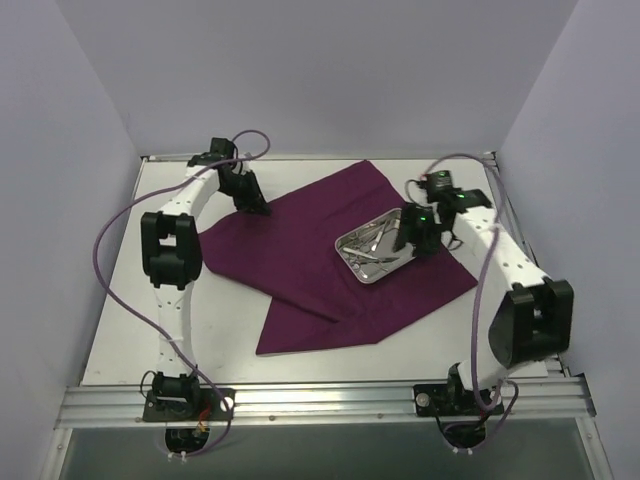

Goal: Open and lay out the surgical kit
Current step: Smooth out the surgical kit at the center of the board.

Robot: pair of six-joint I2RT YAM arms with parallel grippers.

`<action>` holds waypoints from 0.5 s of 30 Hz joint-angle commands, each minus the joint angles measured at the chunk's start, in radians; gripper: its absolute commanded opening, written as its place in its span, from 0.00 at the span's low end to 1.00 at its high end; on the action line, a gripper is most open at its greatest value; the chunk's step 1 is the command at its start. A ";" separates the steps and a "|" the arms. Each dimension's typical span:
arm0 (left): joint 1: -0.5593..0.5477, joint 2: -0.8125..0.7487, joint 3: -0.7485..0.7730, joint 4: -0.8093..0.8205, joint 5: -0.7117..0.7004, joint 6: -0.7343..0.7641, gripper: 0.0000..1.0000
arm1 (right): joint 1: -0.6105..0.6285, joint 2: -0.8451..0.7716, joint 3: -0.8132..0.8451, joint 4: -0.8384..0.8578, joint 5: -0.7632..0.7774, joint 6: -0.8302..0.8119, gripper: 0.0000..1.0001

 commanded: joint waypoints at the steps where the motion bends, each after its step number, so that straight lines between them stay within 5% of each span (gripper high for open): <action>1: 0.067 -0.141 -0.019 -0.035 -0.038 0.034 0.18 | 0.231 0.126 0.095 0.083 -0.129 -0.104 0.50; 5: 0.142 -0.216 -0.120 -0.029 -0.058 0.041 0.29 | 0.488 0.276 0.281 0.095 -0.162 -0.206 0.54; 10: 0.248 -0.284 -0.227 -0.019 -0.077 0.040 0.30 | 0.601 0.489 0.467 0.037 -0.233 -0.296 0.55; 15: 0.306 -0.335 -0.289 -0.032 -0.118 0.061 0.48 | 0.710 0.604 0.623 0.011 -0.281 -0.330 0.55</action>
